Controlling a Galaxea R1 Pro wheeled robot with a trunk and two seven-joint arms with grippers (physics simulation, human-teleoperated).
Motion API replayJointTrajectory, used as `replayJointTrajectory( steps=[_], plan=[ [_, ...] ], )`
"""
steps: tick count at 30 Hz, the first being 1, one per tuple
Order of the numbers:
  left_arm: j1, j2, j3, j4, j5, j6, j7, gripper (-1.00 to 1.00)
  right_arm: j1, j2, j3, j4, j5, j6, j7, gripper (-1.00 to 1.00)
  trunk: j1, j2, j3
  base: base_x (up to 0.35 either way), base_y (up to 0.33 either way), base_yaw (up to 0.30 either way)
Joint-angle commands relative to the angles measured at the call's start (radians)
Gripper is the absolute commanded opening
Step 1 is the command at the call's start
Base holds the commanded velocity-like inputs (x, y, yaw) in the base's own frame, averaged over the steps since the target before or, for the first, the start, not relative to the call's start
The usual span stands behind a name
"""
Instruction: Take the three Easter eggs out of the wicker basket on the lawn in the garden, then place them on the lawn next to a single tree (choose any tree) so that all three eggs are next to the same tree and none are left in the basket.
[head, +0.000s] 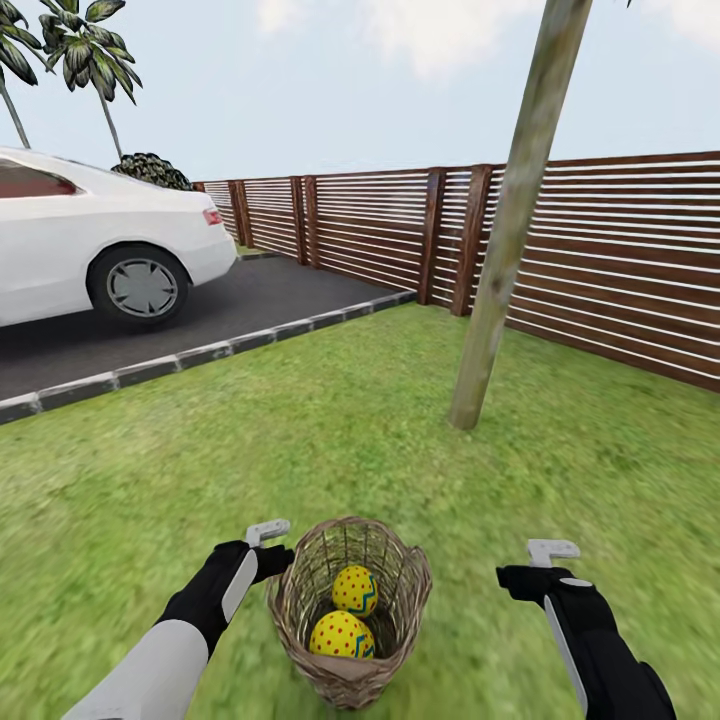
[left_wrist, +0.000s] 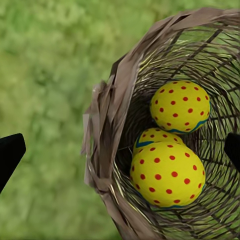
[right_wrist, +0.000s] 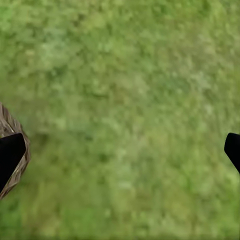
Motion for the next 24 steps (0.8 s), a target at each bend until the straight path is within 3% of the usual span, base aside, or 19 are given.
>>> replayJointTrajectory(
  steps=[1,24],
  plan=[
    [0.000,-0.001,0.003,-0.002,0.011,0.005,0.007,1.00,-0.001,0.000,-0.001,-0.001,0.010,0.005,0.006,1.00,0.004,-0.008,-0.004,0.000,0.000,0.000],
    [0.000,-0.001,0.003,0.000,0.011,0.005,0.007,1.00,-0.001,-0.001,0.000,-0.002,0.011,0.005,0.006,1.00,0.092,-0.169,-0.076,0.000,0.000,0.000]
  ],
)
